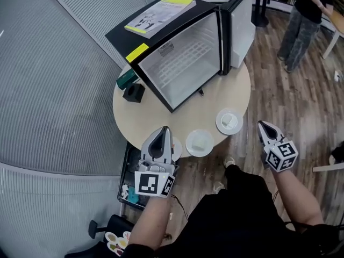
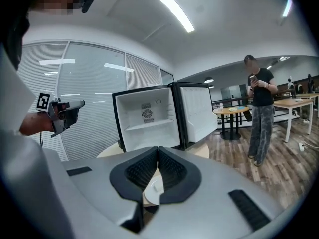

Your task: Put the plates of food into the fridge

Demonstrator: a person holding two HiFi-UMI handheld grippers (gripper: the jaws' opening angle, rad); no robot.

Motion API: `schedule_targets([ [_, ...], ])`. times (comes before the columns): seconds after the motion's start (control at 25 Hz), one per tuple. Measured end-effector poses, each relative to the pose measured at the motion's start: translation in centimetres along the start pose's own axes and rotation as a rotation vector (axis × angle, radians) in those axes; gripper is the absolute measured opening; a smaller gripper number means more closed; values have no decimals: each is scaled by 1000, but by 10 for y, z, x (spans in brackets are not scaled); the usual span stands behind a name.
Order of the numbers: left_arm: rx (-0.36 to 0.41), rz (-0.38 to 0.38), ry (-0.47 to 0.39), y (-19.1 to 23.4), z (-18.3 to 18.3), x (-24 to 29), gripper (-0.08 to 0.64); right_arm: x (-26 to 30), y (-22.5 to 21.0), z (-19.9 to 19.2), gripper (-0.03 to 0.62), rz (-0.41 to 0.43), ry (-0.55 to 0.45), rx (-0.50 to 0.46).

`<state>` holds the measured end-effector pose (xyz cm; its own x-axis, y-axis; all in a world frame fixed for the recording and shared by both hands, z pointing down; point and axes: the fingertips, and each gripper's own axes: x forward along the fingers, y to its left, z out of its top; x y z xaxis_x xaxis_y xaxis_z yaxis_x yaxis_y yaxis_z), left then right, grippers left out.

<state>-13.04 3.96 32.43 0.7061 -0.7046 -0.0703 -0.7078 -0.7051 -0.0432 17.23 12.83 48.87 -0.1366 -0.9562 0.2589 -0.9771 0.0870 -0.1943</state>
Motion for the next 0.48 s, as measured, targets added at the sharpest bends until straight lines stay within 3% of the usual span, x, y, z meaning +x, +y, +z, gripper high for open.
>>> schedule_targets([
  [0.36,24,-17,52,6,-29,39,2,48,-45,-84,14,-42,121,185],
  [0.48,33,-19,95,10,-43,53,2,66,-57,-113,125,-43,163,244],
])
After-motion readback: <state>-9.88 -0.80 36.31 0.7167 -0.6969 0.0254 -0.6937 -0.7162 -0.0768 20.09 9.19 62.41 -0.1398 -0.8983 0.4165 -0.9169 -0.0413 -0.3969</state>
